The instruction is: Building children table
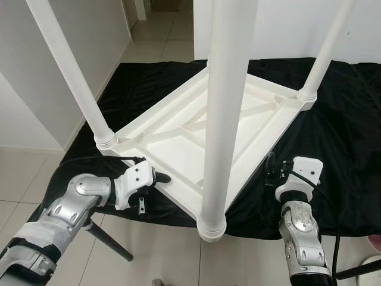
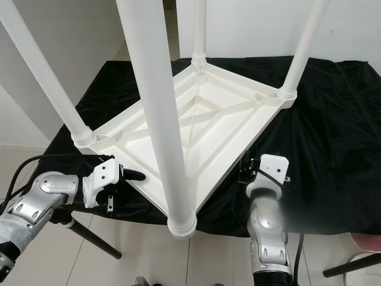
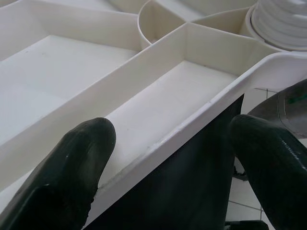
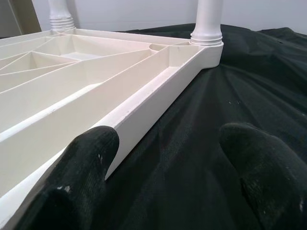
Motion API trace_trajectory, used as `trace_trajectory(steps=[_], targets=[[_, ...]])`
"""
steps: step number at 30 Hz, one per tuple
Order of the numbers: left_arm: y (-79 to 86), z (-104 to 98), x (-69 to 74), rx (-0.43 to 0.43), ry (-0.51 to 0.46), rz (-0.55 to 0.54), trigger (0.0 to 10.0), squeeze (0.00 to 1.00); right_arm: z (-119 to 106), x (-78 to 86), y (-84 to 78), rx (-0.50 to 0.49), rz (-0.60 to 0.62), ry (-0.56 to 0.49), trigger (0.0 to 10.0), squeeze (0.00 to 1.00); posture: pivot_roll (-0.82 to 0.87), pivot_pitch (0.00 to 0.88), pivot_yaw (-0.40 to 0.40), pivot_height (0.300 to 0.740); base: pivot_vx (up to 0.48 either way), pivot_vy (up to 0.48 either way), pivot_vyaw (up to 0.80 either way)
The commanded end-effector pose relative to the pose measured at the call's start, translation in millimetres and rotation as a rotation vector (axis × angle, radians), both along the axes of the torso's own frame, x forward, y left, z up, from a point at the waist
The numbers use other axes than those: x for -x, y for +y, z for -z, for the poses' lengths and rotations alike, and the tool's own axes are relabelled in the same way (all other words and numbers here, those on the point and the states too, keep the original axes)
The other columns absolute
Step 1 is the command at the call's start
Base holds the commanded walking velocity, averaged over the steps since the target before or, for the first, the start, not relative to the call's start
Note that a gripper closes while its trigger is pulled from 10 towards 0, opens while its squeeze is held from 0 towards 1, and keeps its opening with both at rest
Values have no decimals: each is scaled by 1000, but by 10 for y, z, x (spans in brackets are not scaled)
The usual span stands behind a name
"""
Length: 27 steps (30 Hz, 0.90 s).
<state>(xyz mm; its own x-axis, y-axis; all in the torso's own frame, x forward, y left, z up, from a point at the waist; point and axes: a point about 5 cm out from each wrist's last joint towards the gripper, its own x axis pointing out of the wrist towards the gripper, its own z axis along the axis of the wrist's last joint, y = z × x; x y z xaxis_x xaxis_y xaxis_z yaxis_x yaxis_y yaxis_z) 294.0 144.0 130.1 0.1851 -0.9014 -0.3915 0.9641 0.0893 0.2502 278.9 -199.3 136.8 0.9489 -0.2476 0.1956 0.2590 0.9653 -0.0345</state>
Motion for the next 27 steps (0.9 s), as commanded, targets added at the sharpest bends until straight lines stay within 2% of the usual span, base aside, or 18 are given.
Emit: trace_trajectory(steps=[1, 2, 6, 7, 8, 10, 15, 22, 24, 25, 26, 27], targets=[[48, 192, 62, -75, 82, 18, 10000, 275, 20, 14, 12, 2, -1, 1, 10000, 0, -47, 89, 99, 740, 0, 0, 0], [48, 184, 53, -75, 78, 24, 10000, 1000, 21, 22, -2, 3, 2, 2, 10000, 0, -48, 91, 101, 740, 0, 0, 0], [43, 188, 42, -97, 57, 39, 10000, 1000, 25, 34, -17, 4, 8, 3, 10000, 0, -47, 90, 102, 740, 0, 0, 0], [36, 200, 39, -108, 50, 47, 10000, 824, 27, 35, -20, 4, 9, 3, 10000, 0, -47, 90, 102, 740, 0, 0, 0], [32, 212, 36, -117, 42, 52, 10000, 35, 26, 32, -17, 3, 9, 3, 10000, 0, -48, 91, 106, 740, 0, 0, 0], [23, 223, 29, -122, 35, 51, 10000, 0, 23, 29, -12, 3, 8, 2, 10000, 0, -48, 91, 106, 740, 0, 0, 0], [8, 264, -19, -153, 33, 46, 10000, 0, 22, 21, 1, -1, 8, -1, 10000, 0, -50, 92, 110, 740, 0, 0, 0], [52, 340, 2, -155, 130, 51, 10000, 0, 18, 24, 4, -1, 10, -4, 10000, 0, -55, 93, 116, 740, 0, 0, 0], [63, 346, 5, -153, 150, 50, 9686, 0, 18, 27, 0, -1, 12, -4, 10000, 0, -55, 93, 116, 740, 0, 0, 0], [71, 351, 8, -151, 164, 49, 4824, 0, 19, 31, -2, -2, 13, -4, 10000, 0, -55, 93, 116, 740, 0, 0, 0], [79, 353, 8, -149, 170, 51, 4824, 0, 21, 34, -4, -2, 14, -4, 10000, 0, -55, 93, 116, 740, 0, 0, 0], [92, 350, 3, -140, 176, 42, 431, 0, 25, 37, -2, -3, 13, -3, 10000, 0, -54, 92, 117, 740, 0, 0, 0]])
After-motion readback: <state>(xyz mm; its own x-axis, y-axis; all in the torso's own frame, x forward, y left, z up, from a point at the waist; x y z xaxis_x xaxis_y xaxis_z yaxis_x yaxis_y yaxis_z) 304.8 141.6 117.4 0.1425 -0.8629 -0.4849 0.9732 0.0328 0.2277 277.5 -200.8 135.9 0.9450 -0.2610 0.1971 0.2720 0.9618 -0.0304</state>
